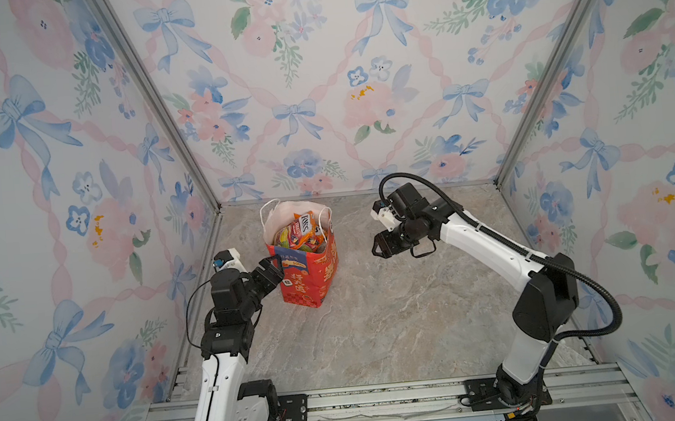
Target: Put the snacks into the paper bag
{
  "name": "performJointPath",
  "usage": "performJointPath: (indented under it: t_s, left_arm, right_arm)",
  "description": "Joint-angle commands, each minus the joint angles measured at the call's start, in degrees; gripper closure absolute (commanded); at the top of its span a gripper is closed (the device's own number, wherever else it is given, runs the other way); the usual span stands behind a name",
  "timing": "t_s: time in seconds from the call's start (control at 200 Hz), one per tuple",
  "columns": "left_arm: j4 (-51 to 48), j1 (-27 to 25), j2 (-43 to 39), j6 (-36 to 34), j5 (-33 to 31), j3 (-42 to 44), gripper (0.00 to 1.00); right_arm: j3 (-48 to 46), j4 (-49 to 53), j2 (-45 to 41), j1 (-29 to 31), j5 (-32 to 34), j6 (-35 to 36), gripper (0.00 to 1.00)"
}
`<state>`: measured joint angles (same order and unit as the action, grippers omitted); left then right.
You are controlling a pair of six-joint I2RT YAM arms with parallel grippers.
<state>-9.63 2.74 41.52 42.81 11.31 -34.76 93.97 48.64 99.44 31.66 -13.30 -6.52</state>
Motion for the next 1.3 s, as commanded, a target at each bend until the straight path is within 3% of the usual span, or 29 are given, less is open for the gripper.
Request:
performJointPath:
  t_s: [0.0, 0.235, 0.46, 0.665, 0.84, 1.03, 1.16, 1.22, 1.295]
  left_arm:
    - [0.4, 0.4, -3.0, -4.1, -7.1, -1.3, 0.03]
    - [11.0, 0.5, -8.1, -11.6, -15.3, 4.1, 0.02]
    - [25.5, 0.6, -8.8, -21.2, -20.7, 11.2, 0.02]
    - [35.3, 1.3, -4.1, -27.2, -22.5, 17.4, 0.02]
    - [48.5, 1.4, -1.8, -33.3, -19.5, 25.5, 0.02]
    - [52.3, 1.5, 3.2, -34.0, -19.6, 28.2, 0.02]
    - [59.7, 1.5, 6.6, -33.0, -19.0, 32.1, 0.02]
    - [64.7, 1.5, 8.1, -32.9, -20.7, 34.4, 0.02]
    - [66.1, 1.6, 8.8, -33.9, -22.0, 35.1, 0.02]
  right_arm:
    - [-4.1, -0.4, -6.7, -4.5, 1.7, 7.8, 0.41]
    - [-21.1, -18.5, -21.5, -19.0, 0.2, 11.1, 0.39]
    - [-38.1, -39.5, -30.6, -31.2, 0.7, 7.5, 0.37]
    - [-50.6, -52.9, -29.1, -32.0, 7.7, 7.2, 0.37]
    - [-63.3, -73.7, -26.9, -32.0, 10.4, 7.4, 0.35]
    - [-69.2, -86.3, -22.0, -31.9, 11.8, 6.5, 0.34]
    - [-75.6, -105.9, -14.3, -31.4, 13.2, 6.0, 0.33]
    - [-76.6, -112.9, -9.5, -30.7, 12.3, 6.5, 0.26]
    - [-75.1, -105.1, -11.9, -30.0, 13.8, 7.7, 0.24]
